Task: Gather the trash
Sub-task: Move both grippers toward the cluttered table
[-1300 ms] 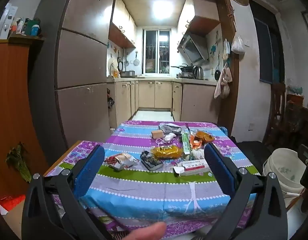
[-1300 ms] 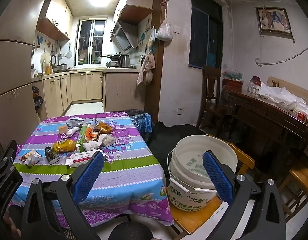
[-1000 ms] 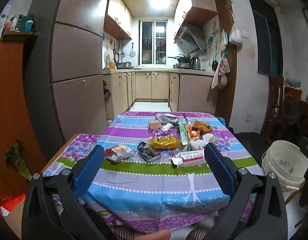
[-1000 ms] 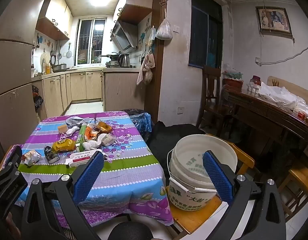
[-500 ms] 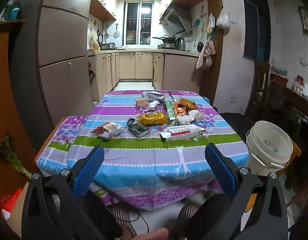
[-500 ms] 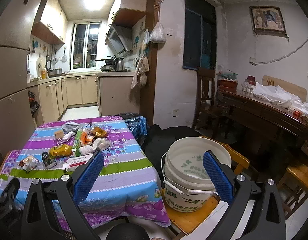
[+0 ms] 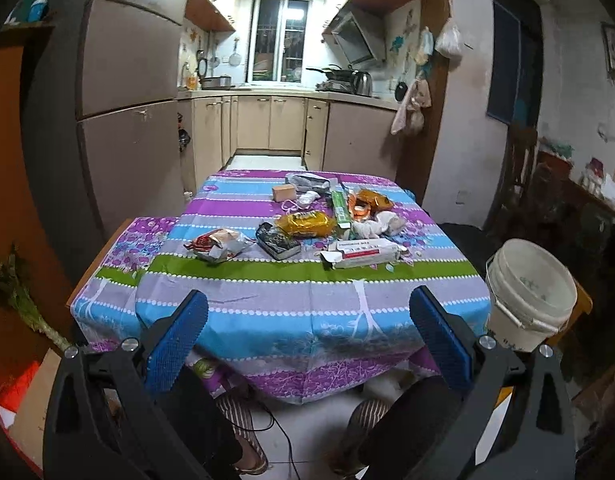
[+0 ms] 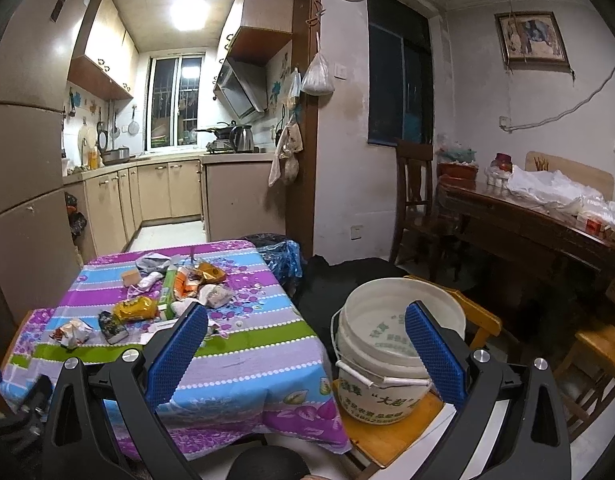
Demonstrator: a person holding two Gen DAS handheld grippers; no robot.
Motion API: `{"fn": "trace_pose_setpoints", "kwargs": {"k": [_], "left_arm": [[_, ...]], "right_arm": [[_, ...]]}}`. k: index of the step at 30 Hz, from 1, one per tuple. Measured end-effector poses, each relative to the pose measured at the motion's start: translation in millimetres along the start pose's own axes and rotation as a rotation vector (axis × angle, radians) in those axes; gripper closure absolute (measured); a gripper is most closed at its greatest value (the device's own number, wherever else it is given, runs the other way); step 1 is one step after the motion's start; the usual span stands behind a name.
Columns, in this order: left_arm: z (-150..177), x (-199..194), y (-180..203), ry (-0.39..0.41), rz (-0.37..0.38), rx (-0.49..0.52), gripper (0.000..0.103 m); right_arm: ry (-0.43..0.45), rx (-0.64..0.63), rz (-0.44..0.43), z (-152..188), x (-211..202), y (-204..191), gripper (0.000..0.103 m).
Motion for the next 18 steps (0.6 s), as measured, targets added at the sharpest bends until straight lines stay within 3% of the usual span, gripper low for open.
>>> {"fn": "trace_pose_setpoints", "kwargs": {"k": [5, 11, 18], "left_arm": [[-1.8, -1.0, 1.4, 0.008, -0.001, 0.011, 0.006], [-1.6, 1.3, -1.0, 0.01, -0.012, 0.012, 0.006], [-2.8, 12.0, -8.5, -0.011, -0.04, 0.002, 0.006]], "right_arm": [[0.019, 0.064, -0.043, -5.2, -6.8, 7.3, 0.005], [-0.104, 0.192, -0.211, 12.4, 11.8, 1.5, 0.005], [-0.14, 0.204, -0.264, 20.5, 22.8, -17.1, 0.005]]}}
Point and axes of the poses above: each gripper's, at about its wrist camera, not at the fingertips, and x roughly the way its jaws point, y to its right, z to its underside, the point moved 10 cm from there along x, roughly the way its jaws point
